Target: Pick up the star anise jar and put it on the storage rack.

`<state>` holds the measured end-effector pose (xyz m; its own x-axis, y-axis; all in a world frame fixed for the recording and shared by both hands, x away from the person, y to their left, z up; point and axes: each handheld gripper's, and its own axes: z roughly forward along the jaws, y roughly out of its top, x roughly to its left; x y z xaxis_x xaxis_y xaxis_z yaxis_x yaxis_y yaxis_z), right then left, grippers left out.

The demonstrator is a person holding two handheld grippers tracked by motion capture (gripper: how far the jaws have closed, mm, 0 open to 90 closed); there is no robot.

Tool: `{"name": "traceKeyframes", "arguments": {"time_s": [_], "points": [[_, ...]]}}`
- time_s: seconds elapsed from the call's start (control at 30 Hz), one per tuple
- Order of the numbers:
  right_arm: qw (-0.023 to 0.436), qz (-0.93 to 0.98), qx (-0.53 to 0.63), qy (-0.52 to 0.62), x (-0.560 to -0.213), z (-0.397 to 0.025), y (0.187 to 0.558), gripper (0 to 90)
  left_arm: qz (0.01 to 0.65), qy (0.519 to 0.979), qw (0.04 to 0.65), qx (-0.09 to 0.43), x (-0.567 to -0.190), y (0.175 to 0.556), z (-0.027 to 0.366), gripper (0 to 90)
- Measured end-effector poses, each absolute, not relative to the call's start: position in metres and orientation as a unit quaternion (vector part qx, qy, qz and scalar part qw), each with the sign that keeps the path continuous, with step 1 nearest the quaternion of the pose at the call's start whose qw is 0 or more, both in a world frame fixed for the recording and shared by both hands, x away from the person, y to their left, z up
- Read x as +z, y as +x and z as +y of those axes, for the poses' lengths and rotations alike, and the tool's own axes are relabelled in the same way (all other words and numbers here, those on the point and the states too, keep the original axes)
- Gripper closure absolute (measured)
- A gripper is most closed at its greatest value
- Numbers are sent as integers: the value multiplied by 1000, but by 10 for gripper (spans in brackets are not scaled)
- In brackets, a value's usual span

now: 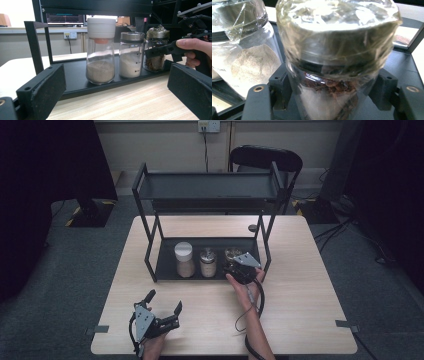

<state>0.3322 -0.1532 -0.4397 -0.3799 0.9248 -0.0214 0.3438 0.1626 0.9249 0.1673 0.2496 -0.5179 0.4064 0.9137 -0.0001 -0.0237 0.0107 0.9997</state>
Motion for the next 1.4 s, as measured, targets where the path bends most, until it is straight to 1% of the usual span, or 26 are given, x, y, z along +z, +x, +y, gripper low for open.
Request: {"name": "traceKeyframes", "arguments": {"time_s": [0.97, 1.0, 1.1, 1.17, 1.23, 1.33, 1.4], "points": [[308, 702, 451, 456, -433, -156, 335, 298, 380, 585, 601, 390, -518, 167, 250, 10], [307, 701, 452, 457, -433, -156, 335, 283, 380, 585, 601, 390, -518, 167, 250, 10], [315, 693, 456, 462, -435, -156, 333, 195, 380, 585, 601, 390, -518, 167, 250, 11], [315, 689, 462, 461, -435, -157, 333, 157, 380, 585, 601, 390, -518, 167, 250, 11], [320, 683, 462, 466, -435, -156, 331, 71, 380, 585, 601, 390, -518, 167, 250, 11], [315, 674, 473, 472, -436, -159, 330, 47, 380, 585, 601, 390, -518, 167, 250, 11], [314, 671, 475, 475, -437, -160, 330, 3, 380, 585, 601, 390, -518, 167, 250, 11]]}}
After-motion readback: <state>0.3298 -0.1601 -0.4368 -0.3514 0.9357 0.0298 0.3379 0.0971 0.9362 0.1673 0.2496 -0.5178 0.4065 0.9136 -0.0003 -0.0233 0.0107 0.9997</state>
